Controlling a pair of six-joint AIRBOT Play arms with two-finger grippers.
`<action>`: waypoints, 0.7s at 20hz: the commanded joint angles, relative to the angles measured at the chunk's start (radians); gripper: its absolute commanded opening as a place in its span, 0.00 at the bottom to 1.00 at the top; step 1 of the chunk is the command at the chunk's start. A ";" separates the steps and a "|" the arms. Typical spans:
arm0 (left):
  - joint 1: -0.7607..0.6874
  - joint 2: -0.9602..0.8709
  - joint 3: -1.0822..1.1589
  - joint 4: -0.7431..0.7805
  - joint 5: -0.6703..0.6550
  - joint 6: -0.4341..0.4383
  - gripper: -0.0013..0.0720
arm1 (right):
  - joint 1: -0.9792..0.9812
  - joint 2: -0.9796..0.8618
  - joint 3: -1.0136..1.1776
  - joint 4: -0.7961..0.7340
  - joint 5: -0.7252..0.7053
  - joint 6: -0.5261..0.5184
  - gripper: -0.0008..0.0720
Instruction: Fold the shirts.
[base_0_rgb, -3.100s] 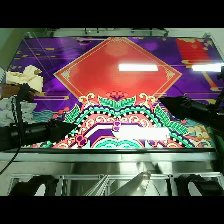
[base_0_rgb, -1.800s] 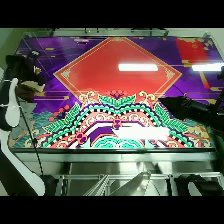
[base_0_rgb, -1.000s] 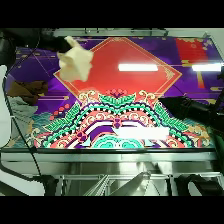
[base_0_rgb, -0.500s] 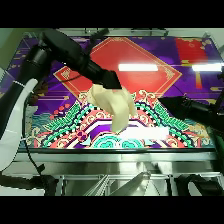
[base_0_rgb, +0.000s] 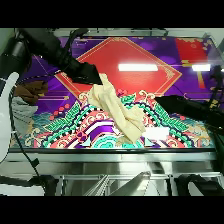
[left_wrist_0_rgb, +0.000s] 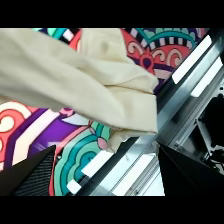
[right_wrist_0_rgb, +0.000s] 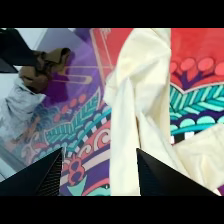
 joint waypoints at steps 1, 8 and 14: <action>0.107 0.002 -0.200 0.007 -0.095 -0.015 0.99 | 0.001 -0.182 0.002 -0.051 -0.008 0.008 0.87; 0.169 -0.117 -0.404 -0.053 -0.382 0.047 0.99 | 0.082 -0.600 0.088 -0.020 -0.028 -0.016 0.87; 0.093 -0.348 -0.214 -0.054 -0.311 0.046 0.98 | 0.225 -0.776 0.223 0.170 -0.058 -0.098 0.63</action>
